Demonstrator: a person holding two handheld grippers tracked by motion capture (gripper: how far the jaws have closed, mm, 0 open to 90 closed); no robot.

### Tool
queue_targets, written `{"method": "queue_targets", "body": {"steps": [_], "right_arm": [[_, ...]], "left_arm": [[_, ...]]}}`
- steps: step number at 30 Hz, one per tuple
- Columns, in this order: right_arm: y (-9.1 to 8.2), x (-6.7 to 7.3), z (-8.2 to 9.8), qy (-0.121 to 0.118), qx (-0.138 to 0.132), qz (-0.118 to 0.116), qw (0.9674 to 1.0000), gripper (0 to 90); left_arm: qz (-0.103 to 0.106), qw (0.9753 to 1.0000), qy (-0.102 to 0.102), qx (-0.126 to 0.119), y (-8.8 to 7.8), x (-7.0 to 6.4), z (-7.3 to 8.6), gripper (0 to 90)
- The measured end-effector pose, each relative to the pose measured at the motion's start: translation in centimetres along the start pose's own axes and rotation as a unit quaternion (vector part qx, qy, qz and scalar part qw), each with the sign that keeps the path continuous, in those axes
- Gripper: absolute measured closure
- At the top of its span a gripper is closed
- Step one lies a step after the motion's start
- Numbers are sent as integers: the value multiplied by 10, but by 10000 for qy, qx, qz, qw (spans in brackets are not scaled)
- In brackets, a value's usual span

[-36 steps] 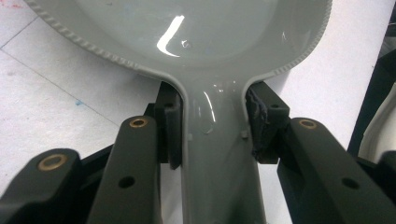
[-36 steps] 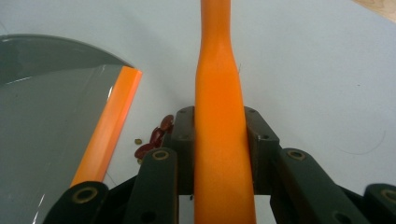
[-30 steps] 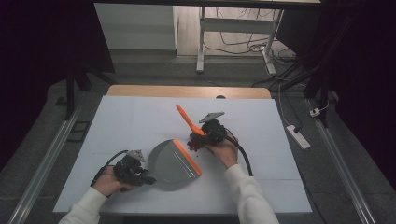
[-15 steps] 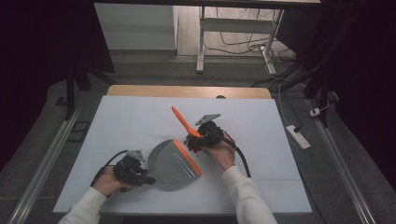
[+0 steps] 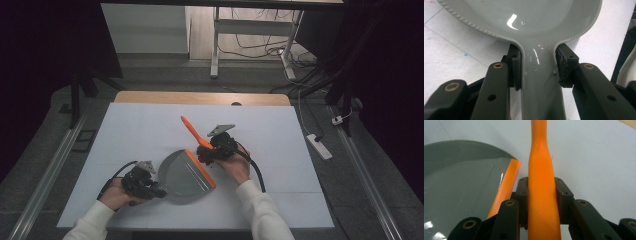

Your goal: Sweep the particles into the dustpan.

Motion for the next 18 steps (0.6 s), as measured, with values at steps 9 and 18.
{"method": "queue_targets", "body": {"steps": [9, 18], "right_arm": [[0, 9, 0, -127, -18, -81, 9999, 696], [-1, 16, 1, -140, -80, -117, 9998, 694]], "left_arm": [[-8, 10000, 1, 12, 0, 0, 0, 616], [-16, 10000, 1, 11, 0, 0, 0, 616]]}}
Point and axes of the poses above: each handheld gripper's, and its own axes: y roughly forward along the jaws, z roughly out of its underside, x roughly to its left, the point moved 7 cm from there along y, roughly forward along the jaws, and after that the axes turned 2 degrees about -x, right-handed, at the moved point
